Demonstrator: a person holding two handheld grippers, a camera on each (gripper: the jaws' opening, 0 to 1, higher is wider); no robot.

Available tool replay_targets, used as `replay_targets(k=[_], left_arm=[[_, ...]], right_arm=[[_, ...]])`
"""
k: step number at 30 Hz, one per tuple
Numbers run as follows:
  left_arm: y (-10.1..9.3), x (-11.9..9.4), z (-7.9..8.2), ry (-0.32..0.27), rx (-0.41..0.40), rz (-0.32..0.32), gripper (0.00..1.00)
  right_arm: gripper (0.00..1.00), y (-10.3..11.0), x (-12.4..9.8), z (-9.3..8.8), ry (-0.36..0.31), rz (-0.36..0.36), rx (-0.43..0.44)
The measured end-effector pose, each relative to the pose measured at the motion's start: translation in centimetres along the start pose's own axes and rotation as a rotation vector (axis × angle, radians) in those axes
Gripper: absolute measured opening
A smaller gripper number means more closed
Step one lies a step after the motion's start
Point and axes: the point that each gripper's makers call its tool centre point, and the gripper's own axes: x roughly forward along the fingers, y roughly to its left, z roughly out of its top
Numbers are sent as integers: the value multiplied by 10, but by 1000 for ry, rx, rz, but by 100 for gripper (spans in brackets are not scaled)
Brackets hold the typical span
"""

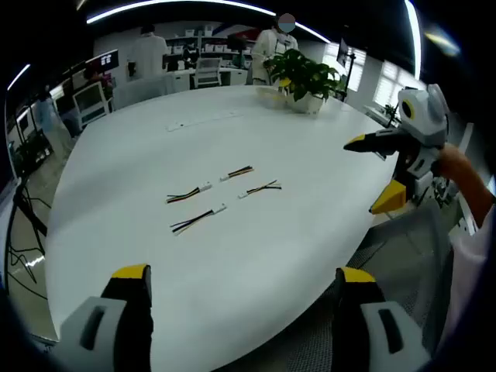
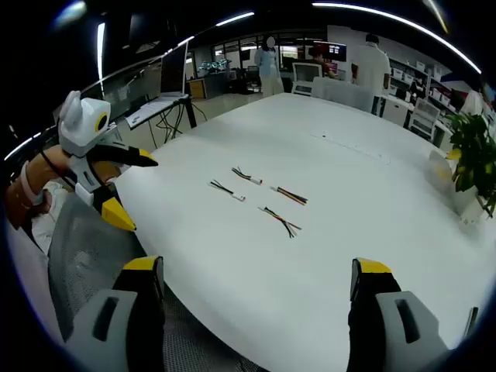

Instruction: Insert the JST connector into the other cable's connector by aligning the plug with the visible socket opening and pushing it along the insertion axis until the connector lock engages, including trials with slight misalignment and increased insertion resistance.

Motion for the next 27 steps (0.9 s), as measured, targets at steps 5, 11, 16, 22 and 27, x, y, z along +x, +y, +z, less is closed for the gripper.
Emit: replay_targets(k=[5,11,16,22,27], left_arm=[[-1,-1,0,2,4,1,95],[1,-2,-3,11,14,6,95],[3,-2,-5,15,11,11,95],[2,1,-15,28,-23,-4,95],[1,3,-20,48,-20,-5,95]], right_arm=[[98,1,-2,6,-33,17,43],[97,0,-2,7,-40,12,45],[97,0,-2,5,-35,2,56],[97,-5,-2,5,-46,-22,85],[100,-9,-4,9,-71,-41,82]])
